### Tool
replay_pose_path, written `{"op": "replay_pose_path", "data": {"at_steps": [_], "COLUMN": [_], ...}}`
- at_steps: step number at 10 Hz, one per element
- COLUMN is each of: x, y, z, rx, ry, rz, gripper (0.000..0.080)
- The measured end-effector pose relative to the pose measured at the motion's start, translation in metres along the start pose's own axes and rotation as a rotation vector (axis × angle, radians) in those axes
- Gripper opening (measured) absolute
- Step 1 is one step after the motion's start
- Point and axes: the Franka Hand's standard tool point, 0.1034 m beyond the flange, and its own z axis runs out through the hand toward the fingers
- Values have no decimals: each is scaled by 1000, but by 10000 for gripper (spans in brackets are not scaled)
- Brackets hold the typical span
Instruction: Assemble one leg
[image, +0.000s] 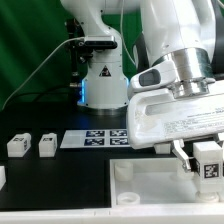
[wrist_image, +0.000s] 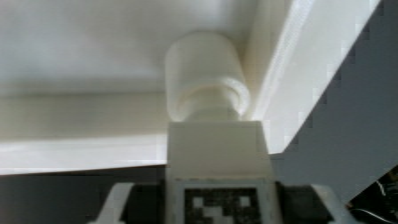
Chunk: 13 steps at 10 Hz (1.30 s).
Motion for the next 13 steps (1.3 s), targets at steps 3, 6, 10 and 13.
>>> {"op": "replay_pose_path", "data": {"at_steps": [3,6,10,13], "x": [1,-10,-9,0], "y": [1,-4,-5,-3], "z": [-1,3,3,6], "rx": [-1,-53,-69,-66], "ry": [-3,23,12,-15], "rz": [-1,14,-15,-5], "gripper": [290,290,290,290]}}
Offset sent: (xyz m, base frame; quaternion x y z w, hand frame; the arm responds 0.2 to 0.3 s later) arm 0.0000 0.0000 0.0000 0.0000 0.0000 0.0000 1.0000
